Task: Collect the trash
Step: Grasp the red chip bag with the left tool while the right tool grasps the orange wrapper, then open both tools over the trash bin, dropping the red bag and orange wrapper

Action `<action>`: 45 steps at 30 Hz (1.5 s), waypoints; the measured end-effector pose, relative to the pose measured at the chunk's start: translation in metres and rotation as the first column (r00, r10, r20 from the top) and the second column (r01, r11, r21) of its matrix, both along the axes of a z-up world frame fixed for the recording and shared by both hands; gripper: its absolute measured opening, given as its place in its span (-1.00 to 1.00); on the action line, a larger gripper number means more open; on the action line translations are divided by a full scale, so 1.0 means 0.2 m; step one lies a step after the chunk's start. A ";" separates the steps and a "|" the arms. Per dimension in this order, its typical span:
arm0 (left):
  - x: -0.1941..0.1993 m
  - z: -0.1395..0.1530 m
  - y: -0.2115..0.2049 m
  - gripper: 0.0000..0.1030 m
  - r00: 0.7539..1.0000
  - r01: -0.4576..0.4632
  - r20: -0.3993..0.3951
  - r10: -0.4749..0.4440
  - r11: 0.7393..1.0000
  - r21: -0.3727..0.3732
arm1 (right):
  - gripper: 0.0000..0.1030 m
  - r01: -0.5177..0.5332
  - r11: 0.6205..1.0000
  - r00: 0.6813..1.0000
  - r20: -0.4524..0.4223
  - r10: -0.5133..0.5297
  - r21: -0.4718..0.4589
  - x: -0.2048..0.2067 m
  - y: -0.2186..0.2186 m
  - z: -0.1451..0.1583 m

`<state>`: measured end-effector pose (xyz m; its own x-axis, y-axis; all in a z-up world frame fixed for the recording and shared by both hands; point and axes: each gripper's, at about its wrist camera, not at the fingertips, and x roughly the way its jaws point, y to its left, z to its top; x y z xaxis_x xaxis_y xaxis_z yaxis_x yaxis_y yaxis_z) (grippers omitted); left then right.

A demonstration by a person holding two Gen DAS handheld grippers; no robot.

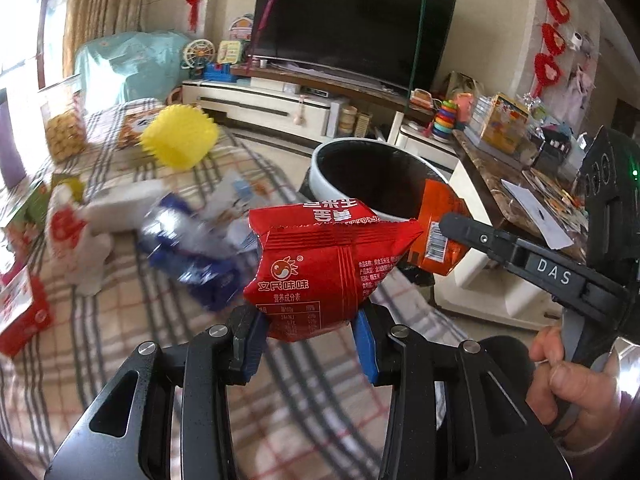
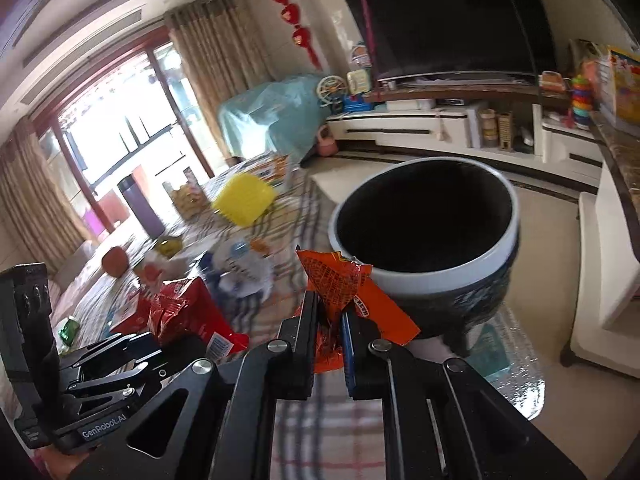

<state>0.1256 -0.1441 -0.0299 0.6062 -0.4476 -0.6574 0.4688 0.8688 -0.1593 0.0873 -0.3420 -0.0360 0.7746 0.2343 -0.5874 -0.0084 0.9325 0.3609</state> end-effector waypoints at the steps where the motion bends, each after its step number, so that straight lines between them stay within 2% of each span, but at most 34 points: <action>1: 0.02 0.00 -0.02 -0.29 1.000 0.005 0.000 -0.005 1.000 0.004 | -0.80 0.007 1.000 1.000 0.001 -0.007 -0.001 0.01 -0.02 0.00; 15: 0.21 0.02 -0.29 -0.28 0.999 0.051 -0.002 -0.051 0.998 0.036 | -0.79 0.089 0.996 0.996 0.011 -0.089 -0.020 0.15 -0.24 0.02; 37: 0.53 0.02 -0.59 -0.27 0.996 0.088 -0.032 -0.086 0.993 0.081 | -0.79 0.118 0.993 0.992 -0.034 -0.118 -0.010 0.40 -0.45 -0.03; 43: 0.58 -0.02 -0.62 -0.13 0.994 0.090 -0.065 -0.085 0.993 0.076 | -0.70 0.108 0.994 0.992 -0.061 -0.108 -0.017 0.46 -0.46 -0.06; 45: 0.57 -0.02 -0.62 0.12 0.994 0.089 -0.064 -0.083 0.992 0.086 | -0.58 0.113 0.993 0.990 -0.077 -0.115 -0.025 0.47 -0.46 -0.07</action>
<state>0.2404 -0.2691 -0.0343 0.5262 -0.4347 -0.7309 0.5342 0.8377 -0.1136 0.1822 -0.4339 -0.0500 0.7474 0.1344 -0.6506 0.1259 0.9329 0.3374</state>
